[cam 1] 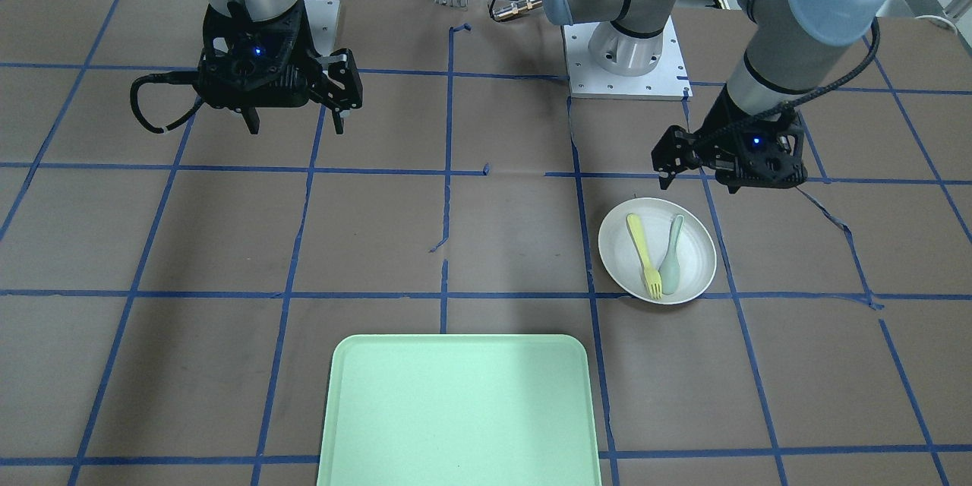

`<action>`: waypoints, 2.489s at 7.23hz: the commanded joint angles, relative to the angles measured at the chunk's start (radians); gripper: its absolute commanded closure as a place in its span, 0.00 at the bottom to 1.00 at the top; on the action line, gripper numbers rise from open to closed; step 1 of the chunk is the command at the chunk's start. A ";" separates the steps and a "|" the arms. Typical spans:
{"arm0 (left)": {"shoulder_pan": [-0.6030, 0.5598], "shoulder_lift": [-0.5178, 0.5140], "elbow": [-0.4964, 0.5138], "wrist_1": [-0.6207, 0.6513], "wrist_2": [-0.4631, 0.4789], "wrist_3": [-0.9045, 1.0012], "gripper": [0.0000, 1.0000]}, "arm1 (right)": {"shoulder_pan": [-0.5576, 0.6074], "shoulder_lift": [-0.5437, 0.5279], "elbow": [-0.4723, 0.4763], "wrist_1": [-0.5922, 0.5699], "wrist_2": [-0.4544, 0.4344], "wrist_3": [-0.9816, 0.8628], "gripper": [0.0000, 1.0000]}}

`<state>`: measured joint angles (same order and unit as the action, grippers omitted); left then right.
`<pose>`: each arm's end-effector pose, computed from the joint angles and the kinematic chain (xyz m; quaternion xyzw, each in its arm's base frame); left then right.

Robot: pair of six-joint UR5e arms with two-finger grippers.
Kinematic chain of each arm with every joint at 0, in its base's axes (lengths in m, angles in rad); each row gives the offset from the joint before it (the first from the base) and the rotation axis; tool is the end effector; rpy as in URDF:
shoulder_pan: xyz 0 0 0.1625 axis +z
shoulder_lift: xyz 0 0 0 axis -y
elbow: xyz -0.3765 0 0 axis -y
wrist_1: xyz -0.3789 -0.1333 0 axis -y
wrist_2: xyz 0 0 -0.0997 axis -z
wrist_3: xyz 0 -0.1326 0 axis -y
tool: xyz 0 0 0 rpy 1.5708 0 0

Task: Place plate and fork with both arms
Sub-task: 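Lower the left gripper to the white plate rim and grasp it, then carry the plate with the left gripper onto the green tray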

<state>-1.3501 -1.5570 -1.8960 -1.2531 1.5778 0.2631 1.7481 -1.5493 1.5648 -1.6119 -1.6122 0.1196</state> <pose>-0.0293 -0.4739 0.2909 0.0212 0.9998 -0.0022 0.0042 0.2122 -0.4598 0.4031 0.0286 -0.9993 0.0157 0.0186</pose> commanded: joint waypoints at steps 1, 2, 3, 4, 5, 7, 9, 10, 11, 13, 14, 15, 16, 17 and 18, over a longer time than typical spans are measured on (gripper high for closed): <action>0.194 -0.034 -0.254 0.287 -0.046 0.167 0.03 | 0.001 0.000 0.003 0.001 0.000 0.002 0.00; 0.262 -0.072 -0.305 0.372 -0.106 0.214 0.06 | 0.001 0.001 0.003 0.001 0.000 0.000 0.00; 0.288 -0.119 -0.310 0.418 -0.108 0.220 0.19 | 0.001 0.001 0.003 0.001 0.000 0.000 0.00; 0.289 -0.170 -0.311 0.466 -0.108 0.220 0.26 | 0.002 0.001 0.003 0.001 0.000 0.000 0.00; 0.289 -0.208 -0.313 0.513 -0.108 0.219 0.29 | 0.002 0.003 0.003 0.001 0.000 0.000 0.00; 0.285 -0.262 -0.308 0.561 -0.111 0.211 0.64 | 0.002 0.002 0.003 0.001 0.000 0.002 0.00; 0.279 -0.255 -0.292 0.548 -0.111 0.209 1.00 | 0.004 0.003 0.003 0.003 0.000 0.002 0.00; 0.276 -0.255 -0.272 0.500 -0.142 0.206 1.00 | 0.005 0.003 0.003 0.003 0.002 0.002 0.00; 0.273 -0.255 -0.234 0.447 -0.195 0.206 1.00 | 0.005 0.002 0.003 0.003 0.000 0.002 0.00; 0.246 -0.274 -0.102 0.281 -0.420 0.188 1.00 | 0.005 0.003 0.003 0.001 0.000 0.000 0.00; 0.220 -0.305 -0.048 0.276 -0.488 0.121 1.00 | 0.005 0.003 0.003 0.001 0.000 0.002 0.00; 0.124 -0.354 0.034 0.282 -0.504 0.075 1.00 | 0.005 0.003 0.003 0.003 0.000 0.002 0.00; 0.015 -0.421 0.170 0.270 -0.493 -0.058 1.00 | 0.007 0.003 0.003 0.001 0.002 0.002 0.00; -0.080 -0.504 0.269 0.270 -0.470 -0.149 1.00 | 0.007 0.006 0.003 0.000 0.002 0.002 0.00; -0.149 -0.575 0.338 0.271 -0.397 -0.244 1.00 | 0.008 0.009 0.001 0.000 -0.002 0.002 0.00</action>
<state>-1.3994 -2.0406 -1.6620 -0.9812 1.1182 0.1390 1.7552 -1.5435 1.5675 -1.6115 -1.6115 0.1212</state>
